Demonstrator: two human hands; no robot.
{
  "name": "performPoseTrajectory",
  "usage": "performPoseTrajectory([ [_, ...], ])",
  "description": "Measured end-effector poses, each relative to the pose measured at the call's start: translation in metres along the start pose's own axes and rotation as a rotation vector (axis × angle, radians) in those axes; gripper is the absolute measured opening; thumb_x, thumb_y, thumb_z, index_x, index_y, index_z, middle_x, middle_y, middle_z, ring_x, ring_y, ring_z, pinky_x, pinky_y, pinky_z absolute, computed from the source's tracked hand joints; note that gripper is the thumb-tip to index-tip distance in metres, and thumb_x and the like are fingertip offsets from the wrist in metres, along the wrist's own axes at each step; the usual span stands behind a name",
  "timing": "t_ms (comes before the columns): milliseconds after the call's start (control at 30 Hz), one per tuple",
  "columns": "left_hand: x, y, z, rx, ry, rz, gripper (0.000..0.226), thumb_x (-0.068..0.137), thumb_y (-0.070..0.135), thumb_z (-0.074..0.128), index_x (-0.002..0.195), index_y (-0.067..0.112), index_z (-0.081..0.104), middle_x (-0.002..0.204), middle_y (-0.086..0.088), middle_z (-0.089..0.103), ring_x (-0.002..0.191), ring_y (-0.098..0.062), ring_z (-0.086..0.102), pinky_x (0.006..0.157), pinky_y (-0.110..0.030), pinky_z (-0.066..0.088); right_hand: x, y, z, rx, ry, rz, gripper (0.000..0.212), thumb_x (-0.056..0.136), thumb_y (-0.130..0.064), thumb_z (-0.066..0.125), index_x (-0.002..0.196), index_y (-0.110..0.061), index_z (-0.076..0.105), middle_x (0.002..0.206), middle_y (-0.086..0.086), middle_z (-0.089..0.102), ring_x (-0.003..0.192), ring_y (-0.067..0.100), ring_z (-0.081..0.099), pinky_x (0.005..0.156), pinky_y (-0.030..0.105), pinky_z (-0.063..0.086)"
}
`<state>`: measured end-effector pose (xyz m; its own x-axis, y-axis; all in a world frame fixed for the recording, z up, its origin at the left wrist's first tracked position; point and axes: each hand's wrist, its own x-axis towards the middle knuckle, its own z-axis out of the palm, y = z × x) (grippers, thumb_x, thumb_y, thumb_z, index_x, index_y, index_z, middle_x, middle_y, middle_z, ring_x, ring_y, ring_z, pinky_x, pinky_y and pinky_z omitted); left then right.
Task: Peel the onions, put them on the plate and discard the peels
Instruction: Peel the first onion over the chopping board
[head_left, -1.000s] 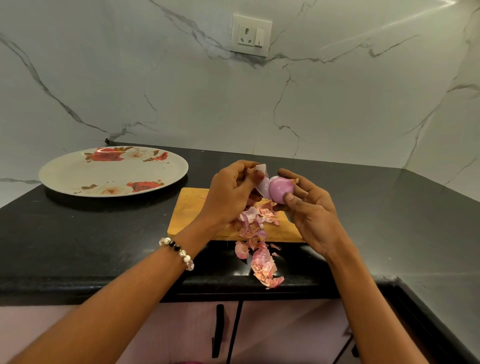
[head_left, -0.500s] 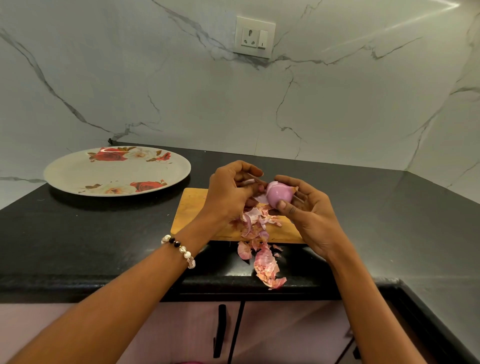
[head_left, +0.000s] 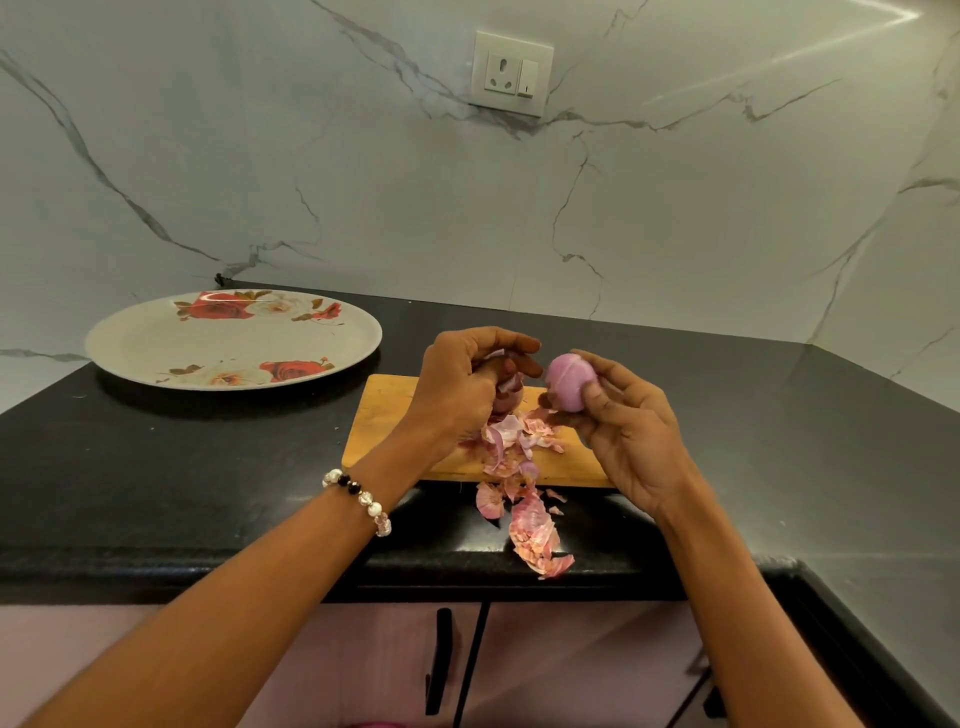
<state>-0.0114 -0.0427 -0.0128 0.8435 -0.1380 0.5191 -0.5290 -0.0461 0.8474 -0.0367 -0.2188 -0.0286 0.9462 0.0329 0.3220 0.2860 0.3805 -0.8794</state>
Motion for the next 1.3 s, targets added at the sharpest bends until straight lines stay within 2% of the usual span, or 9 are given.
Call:
performPoseTrajectory([
  [100,-0.002,-0.002,0.001,0.162,0.001,0.115,0.029,0.092,-0.01,0.048,0.107,0.005,0.068,0.086,-0.001,0.071,0.071,-0.019,0.068,0.066,-0.023,0.057,0.002,-0.002,-0.002,-0.035,0.049,-0.046,0.036,0.083,-0.013,0.057,0.118,-0.007,0.059,0.114,0.016,0.066,0.089,0.026,0.072,0.075,0.028,0.06],
  [167,-0.004,-0.005,0.002,0.285,0.005,0.235,0.028,0.091,-0.008,0.051,0.109,0.004,0.068,0.096,-0.006,0.072,0.079,-0.007,0.066,0.073,-0.01,0.052,0.001,0.001,-0.005,-0.217,0.02,-0.057,0.034,0.086,-0.008,0.06,0.12,-0.013,0.061,0.12,0.016,0.064,0.098,0.025,0.07,0.081,0.03,0.059],
  [333,0.001,-0.012,0.004,0.451,0.04,0.37,0.023,0.091,0.005,0.06,0.112,0.004,0.068,0.11,-0.008,0.069,0.097,-0.007,0.059,0.084,0.001,0.039,-0.001,0.008,-0.01,-0.488,-0.016,-0.147,0.04,0.091,0.006,0.063,0.121,-0.02,0.062,0.126,0.005,0.063,0.112,0.024,0.064,0.096,0.037,0.055],
  [500,0.001,-0.013,0.007,0.506,-0.043,0.394,0.039,0.089,0.031,0.063,0.118,0.005,0.065,0.113,-0.009,0.068,0.102,-0.018,0.063,0.087,-0.024,0.05,-0.002,0.007,-0.006,-0.512,-0.079,-0.205,0.04,0.081,-0.006,0.073,0.118,-0.016,0.06,0.117,0.0,0.066,0.108,0.017,0.065,0.093,0.032,0.055],
  [667,-0.001,-0.012,0.007,0.514,-0.067,0.369,0.042,0.086,0.028,0.069,0.12,0.005,0.064,0.109,-0.009,0.071,0.095,-0.017,0.067,0.081,-0.01,0.045,-0.003,0.007,-0.005,-0.538,-0.14,-0.248,0.047,0.08,0.007,0.074,0.117,-0.016,0.057,0.116,0.0,0.063,0.109,0.021,0.063,0.092,0.029,0.054],
  [767,-0.002,-0.012,0.007,0.502,-0.104,0.367,0.041,0.086,0.026,0.069,0.121,0.006,0.064,0.108,-0.009,0.071,0.091,-0.014,0.066,0.078,-0.01,0.046,-0.002,0.006,-0.006,-0.576,-0.118,-0.269,0.062,0.076,0.011,0.076,0.123,-0.02,0.051,0.125,0.006,0.056,0.111,0.015,0.061,0.091,0.027,0.054],
  [967,-0.003,-0.013,0.008,0.5,-0.126,0.371,0.037,0.087,0.02,0.067,0.121,0.005,0.064,0.101,-0.008,0.072,0.081,-0.006,0.06,0.073,-0.007,0.045,0.0,0.008,-0.009,-0.652,-0.127,-0.292,0.066,0.074,0.013,0.077,0.125,-0.018,0.049,0.126,0.004,0.055,0.113,0.019,0.061,0.093,0.027,0.053],
  [1167,-0.004,-0.013,0.008,0.514,-0.108,0.386,0.037,0.084,0.015,0.067,0.119,0.004,0.065,0.101,-0.009,0.072,0.082,-0.008,0.061,0.073,-0.011,0.048,0.002,0.012,-0.011,-0.707,-0.151,-0.302,0.066,0.074,0.012,0.078,0.123,-0.022,0.05,0.123,0.002,0.058,0.113,0.023,0.061,0.094,0.03,0.055],
  [1300,-0.004,-0.015,0.01,0.528,-0.12,0.396,0.034,0.084,0.012,0.066,0.118,0.005,0.066,0.1,-0.009,0.072,0.084,-0.013,0.065,0.075,-0.023,0.055,0.005,0.015,-0.014,-0.716,-0.151,-0.288,0.062,0.074,0.007,0.079,0.125,-0.017,0.052,0.125,0.009,0.059,0.116,0.026,0.061,0.097,0.037,0.055],
])
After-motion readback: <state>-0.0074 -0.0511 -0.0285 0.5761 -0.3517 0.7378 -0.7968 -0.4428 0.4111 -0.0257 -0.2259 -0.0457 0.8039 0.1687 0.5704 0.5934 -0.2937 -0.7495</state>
